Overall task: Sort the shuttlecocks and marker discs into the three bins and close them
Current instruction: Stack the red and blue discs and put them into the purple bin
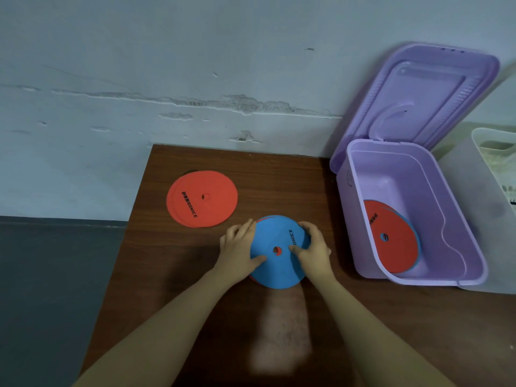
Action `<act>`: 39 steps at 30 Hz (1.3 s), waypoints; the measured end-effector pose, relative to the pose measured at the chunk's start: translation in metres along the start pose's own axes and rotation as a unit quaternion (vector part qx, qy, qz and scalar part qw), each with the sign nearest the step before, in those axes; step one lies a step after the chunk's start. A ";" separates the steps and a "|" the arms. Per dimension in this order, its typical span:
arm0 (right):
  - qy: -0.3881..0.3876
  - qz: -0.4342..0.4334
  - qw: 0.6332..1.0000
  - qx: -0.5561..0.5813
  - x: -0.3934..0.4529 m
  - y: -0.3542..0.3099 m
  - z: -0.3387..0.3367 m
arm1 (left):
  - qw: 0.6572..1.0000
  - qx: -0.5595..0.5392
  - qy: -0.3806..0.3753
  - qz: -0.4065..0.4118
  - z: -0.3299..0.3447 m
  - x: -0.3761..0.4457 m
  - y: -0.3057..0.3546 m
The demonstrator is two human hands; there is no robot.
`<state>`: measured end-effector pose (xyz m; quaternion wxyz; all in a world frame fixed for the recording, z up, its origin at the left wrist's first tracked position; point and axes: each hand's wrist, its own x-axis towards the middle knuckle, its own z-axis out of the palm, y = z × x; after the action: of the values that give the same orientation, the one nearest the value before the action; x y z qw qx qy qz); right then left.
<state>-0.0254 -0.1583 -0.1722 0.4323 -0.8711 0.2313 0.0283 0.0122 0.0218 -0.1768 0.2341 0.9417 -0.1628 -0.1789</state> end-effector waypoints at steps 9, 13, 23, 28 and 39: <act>0.032 -0.099 0.995 0.007 -0.006 -0.014 -0.001 | 0.997 -0.064 0.035 0.035 -0.010 -0.002 -0.002; 0.035 -0.159 0.987 -0.010 0.004 -0.037 0.012 | 0.992 -0.091 0.075 0.037 -0.028 -0.004 -0.018; -0.029 -0.205 0.977 -0.049 0.058 -0.135 0.085 | 0.985 -0.029 0.148 -0.087 -0.103 0.026 -0.090; -0.041 -0.192 0.970 -0.146 0.086 -0.144 0.116 | 0.983 0.001 0.135 -0.126 -0.102 0.039 -0.116; -0.075 -0.177 0.974 -0.123 0.070 -0.113 0.128 | 0.974 -0.041 0.163 -0.149 -0.069 0.016 -0.118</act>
<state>0.1043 -0.0278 -0.1859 0.3357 -0.9402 0.0351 0.0453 0.0816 0.1412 -0.1829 0.2668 0.9613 0.0274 -0.0624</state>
